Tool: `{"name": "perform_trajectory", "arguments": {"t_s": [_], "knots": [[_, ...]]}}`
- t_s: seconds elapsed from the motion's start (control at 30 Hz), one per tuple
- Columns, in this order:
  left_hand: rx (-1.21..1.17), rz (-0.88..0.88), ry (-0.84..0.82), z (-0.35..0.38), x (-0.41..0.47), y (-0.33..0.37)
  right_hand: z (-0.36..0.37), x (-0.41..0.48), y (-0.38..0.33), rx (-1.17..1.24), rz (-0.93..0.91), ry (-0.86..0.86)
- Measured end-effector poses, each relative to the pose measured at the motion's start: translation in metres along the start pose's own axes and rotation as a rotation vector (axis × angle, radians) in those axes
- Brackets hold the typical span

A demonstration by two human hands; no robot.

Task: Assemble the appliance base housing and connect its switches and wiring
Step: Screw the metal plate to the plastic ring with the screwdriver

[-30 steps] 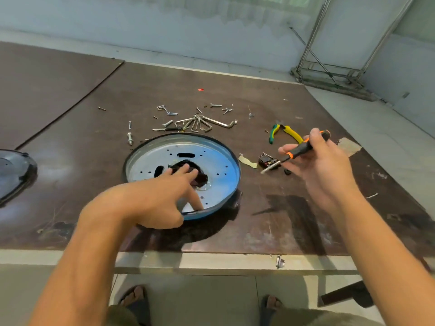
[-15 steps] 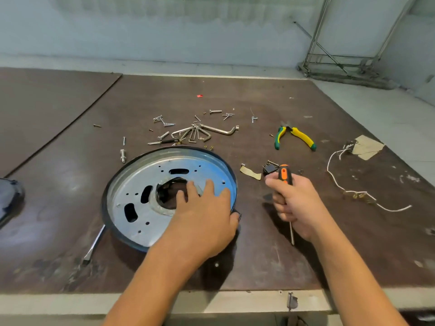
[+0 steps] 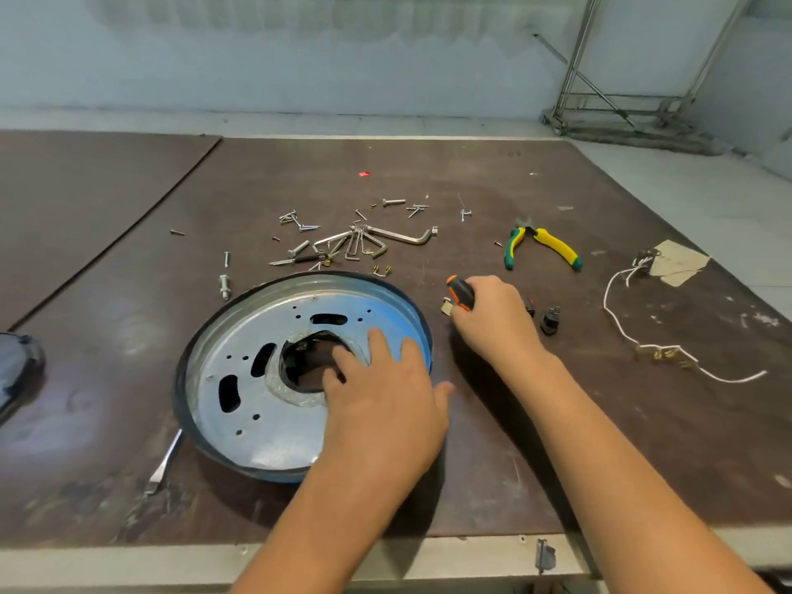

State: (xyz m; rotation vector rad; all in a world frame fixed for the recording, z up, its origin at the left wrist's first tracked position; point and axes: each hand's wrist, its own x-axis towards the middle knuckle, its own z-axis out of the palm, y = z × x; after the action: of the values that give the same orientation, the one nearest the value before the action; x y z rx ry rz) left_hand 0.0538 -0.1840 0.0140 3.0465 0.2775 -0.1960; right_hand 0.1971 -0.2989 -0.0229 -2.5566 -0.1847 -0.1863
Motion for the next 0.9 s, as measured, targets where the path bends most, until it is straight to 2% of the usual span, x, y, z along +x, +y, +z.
{"name": "perform_trajectory", "arguments": {"t_s": [0.17, 0.37, 0.5, 0.6, 0.67, 0.8, 0.9], "knots": [[0.017, 0.031, 0.073, 0.005, 0.003, -0.003, 0.022, 0.029, -0.013, -0.131, 0.042, -0.043], [0.026, 0.086, 0.122, -0.002, -0.005, -0.003, 0.033, 0.026, -0.014, -0.224, 0.015, -0.002], [-0.109, 0.155, 0.188, -0.010, -0.012, -0.006, 0.016, 0.012, -0.011, -0.171, -0.015, 0.071], [-0.385, 0.207, 0.280, -0.025, -0.013, -0.021, -0.010, -0.006, -0.003, 0.067, 0.005, 0.197], [-0.633, 0.267, 0.347, -0.039, -0.013, -0.033, -0.026, -0.025, 0.000, 0.355, 0.028, 0.196], [-1.018, 0.424, 0.510, -0.057, -0.009, -0.048, -0.046, -0.064, -0.015, 0.992, 0.081, 0.016], [-1.294, 0.471, 0.474, -0.056, -0.008, -0.051, -0.060, -0.075, -0.032, 1.187, 0.031, -0.042]]}}
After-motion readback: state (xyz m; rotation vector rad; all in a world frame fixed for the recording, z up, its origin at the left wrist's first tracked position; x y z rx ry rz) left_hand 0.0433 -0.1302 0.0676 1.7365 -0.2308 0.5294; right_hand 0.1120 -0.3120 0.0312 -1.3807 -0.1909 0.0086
